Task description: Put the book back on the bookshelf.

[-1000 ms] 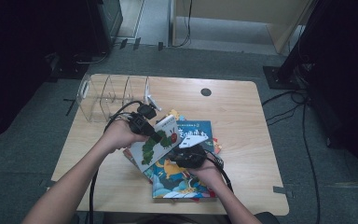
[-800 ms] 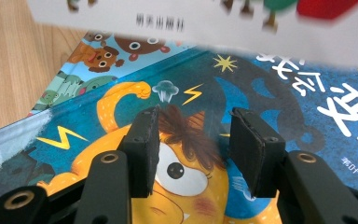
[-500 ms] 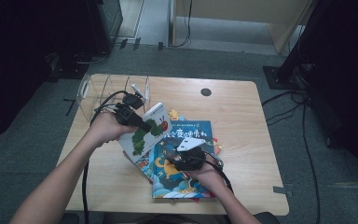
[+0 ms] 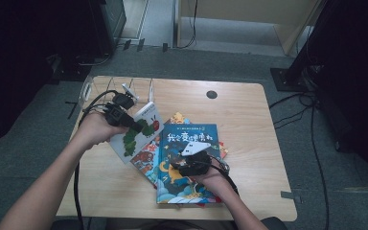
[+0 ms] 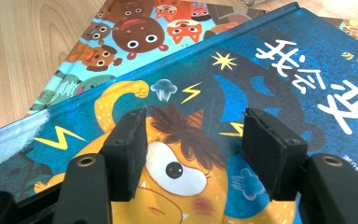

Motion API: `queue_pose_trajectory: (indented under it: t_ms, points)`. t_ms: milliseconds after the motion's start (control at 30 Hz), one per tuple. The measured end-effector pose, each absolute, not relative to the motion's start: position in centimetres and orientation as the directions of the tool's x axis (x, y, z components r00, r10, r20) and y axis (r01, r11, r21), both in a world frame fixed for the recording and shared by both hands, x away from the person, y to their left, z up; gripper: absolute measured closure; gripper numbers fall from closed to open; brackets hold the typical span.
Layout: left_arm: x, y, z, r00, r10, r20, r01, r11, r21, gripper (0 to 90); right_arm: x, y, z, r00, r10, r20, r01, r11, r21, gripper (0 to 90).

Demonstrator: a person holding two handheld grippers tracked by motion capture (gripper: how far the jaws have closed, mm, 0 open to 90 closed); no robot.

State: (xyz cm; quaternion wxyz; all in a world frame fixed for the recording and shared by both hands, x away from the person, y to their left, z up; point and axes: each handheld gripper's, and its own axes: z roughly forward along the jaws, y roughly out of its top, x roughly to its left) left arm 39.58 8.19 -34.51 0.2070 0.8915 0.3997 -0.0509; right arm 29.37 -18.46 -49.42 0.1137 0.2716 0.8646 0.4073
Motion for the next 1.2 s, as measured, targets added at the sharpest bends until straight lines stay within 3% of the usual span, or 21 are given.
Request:
queue_pose_trajectory:
  t_ms: [567, 1200]
  points:
    - [40.6, 11.7, -33.8, 0.618, 0.744, -0.254, 0.781, -0.543, 0.309, 78.1, 29.4, -18.5, -49.4, -0.826, 0.562, 0.027, 0.379, 0.520, 0.765, 41.0]
    - [42.7, 11.4, -34.2, 0.574, 0.789, -0.219, 0.810, -0.508, 0.293, 78.1, 29.4, -18.5, -49.4, -0.826, 0.563, 0.028, 0.380, 0.520, 0.765, 41.2]
